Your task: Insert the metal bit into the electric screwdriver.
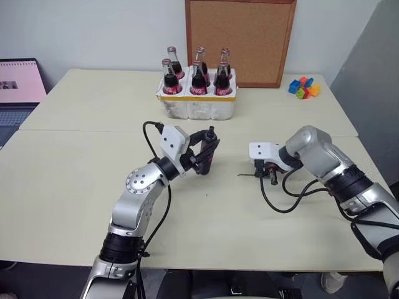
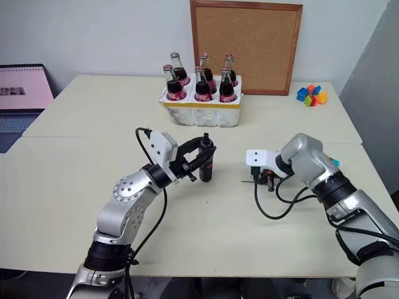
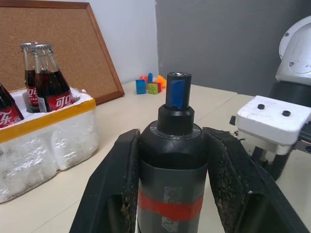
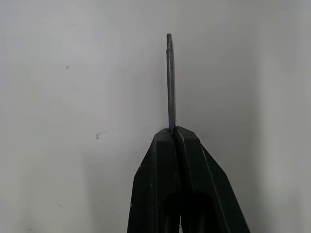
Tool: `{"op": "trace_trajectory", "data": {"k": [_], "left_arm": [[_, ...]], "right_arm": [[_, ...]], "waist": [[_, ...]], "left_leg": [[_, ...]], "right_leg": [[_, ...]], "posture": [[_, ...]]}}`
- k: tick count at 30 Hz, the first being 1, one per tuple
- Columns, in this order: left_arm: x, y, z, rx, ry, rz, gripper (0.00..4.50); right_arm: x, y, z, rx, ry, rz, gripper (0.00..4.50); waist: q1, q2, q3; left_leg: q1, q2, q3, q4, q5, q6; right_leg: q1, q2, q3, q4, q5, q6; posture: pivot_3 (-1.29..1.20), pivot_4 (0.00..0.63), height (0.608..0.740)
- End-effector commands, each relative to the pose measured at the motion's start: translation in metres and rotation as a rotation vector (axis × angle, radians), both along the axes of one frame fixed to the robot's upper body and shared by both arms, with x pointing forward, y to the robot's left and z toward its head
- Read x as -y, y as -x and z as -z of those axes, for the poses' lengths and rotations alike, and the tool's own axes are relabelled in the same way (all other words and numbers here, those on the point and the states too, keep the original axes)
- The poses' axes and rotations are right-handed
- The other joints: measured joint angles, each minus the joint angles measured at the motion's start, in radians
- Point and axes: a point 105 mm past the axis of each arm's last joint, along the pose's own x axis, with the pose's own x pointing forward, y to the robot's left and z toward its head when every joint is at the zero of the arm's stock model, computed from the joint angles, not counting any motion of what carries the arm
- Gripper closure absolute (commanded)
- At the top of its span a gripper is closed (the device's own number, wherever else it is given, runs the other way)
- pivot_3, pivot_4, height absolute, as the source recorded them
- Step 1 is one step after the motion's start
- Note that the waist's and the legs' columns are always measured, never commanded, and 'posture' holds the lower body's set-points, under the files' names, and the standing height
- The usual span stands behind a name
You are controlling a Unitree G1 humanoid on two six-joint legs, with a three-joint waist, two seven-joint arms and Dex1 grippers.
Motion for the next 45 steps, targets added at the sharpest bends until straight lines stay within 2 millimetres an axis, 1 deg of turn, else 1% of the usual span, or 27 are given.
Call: {"op": "trace_trajectory", "data": {"k": [1,4,7,10,12,15,20,26,30,37,40,45], "left_arm": [[0.004,0.006,-0.023,0.031,0.027,0.079,2.86],[0.007,0.013,-0.03,0.025,0.023,0.149,2.86],[0.008,0.016,-0.038,0.019,0.029,0.181,2.86],[0.012,0.022,-0.043,-0.013,0.044,0.24,2.86],[0.014,0.027,-0.041,-0.026,0.003,0.289,2.86],[0.014,0.025,-0.037,-0.037,-0.02,0.297,2.86],[0.017,0.018,-0.033,-0.041,-0.006,0.264,2.86],[0.033,0.031,-0.026,-0.079,0.017,0.352,2.86],[0.037,0.041,-0.025,-0.104,0.016,0.432,2.86],[0.033,0.04,-0.017,-0.123,-0.018,0.458,2.86],[0.032,0.036,-0.011,-0.117,-0.03,0.43,2.86],[0.033,0.032,-0.011,-0.093,-0.004,0.383,2.86]], "right_arm": [[0.002,0.006,-0.039,0.102,-0.2,0.066,4.5],[0.004,0.016,-0.055,0.134,-0.341,0.137,4.5],[-0.001,0.034,-0.079,0.147,-0.585,0.214,4.5],[-0.004,0.05,-0.095,0.159,-0.737,0.252,4.5],[-0.005,0.058,-0.108,0.199,-0.861,0.3,4.5],[-0.007,0.065,-0.118,0.236,-0.963,0.338,4.5],[-0.015,0.075,-0.129,0.247,-1.068,0.337,4.5],[-0.027,0.085,-0.143,0.2,-1.225,0.269,4.5],[-0.029,0.089,-0.153,0.186,-1.301,0.224,4.5],[-0.031,0.093,-0.16,0.151,-1.342,0.177,4.5],[-0.032,0.094,-0.162,0.147,-1.353,0.167,4.5],[-0.036,0.094,-0.165,0.15,-1.371,0.159,4.5]], "waist": [[0.001,0.0,0.0],[0.001,0.0,0.001],[0.0,0.0,0.001],[0.0,0.0,0.001],[0.001,0.001,0.001],[-0.001,0.001,0.001],[0.0,0.001,0.001],[-0.001,0.001,0.001],[-0.002,0.001,0.001],[-0.003,0.001,0.001],[-0.003,0.001,0.001],[-0.003,0.001,0.001]], "left_leg": [[-0.001,0.0,0.0,0.0,0.0,0.0],[-0.004,0.001,-0.001,0.0,0.0,0.0],[-0.009,0.001,-0.002,0.0,0.0,0.0],[-0.011,0.001,-0.002,0.0,0.0,0.0],[-0.013,0.001,-0.002,0.0,0.0,0.0],[-0.012,0.001,-0.002,0.0,0.0,0.0],[-0.012,0.0,-0.001,0.0,0.0,0.0],[-0.013,0.0,-0.001,0.0,0.0,0.0],[-0.015,0.0,0.0,0.0,0.0,0.0],[-0.015,0.0,0.0,0.0,0.0,0.0],[-0.015,0.0,0.0,0.0,0.0,0.0],[-0.015,0.0,0.0,0.0,0.0,0.0]], "right_leg": [[-0.001,0.0,0.0,0.0,0.0,0.0],[-0.003,0.0,-0.001,-0.001,0.0,0.0],[-0.007,0.0,-0.001,-0.001,-0.001,0.0],[-0.009,0.0,-0.001,-0.001,-0.001,0.001],[-0.01,0.0,-0.002,-0.001,-0.001,0.001],[-0.01,0.0,-0.001,-0.001,-0.001,0.001],[-0.01,0.0,-0.001,-0.001,-0.001,0.001],[-0.011,0.001,-0.001,-0.001,-0.001,0.001],[-0.013,0.002,0.0,0.0,-0.001,0.001],[-0.014,0.004,0.0,0.0,-0.001,0.001],[-0.014,0.004,0.0,0.0,-0.001,0.001],[-0.014,0.004,0.0,0.0,-0.001,0.001]], "posture": [[0.0,0.15,0.74],[0.0,0.15,0.74],[0.0,0.15,0.74],[0.0,0.15,0.74],[0.0,0.15,0.74],[0.0,0.15,0.74],[0.0,0.15,0.74],[0.0,0.15,0.74],[0.0,0.15,0.74],[0.0,0.15,0.74],[0.0,0.15,0.74],[0.0,0.15,0.74]]}}
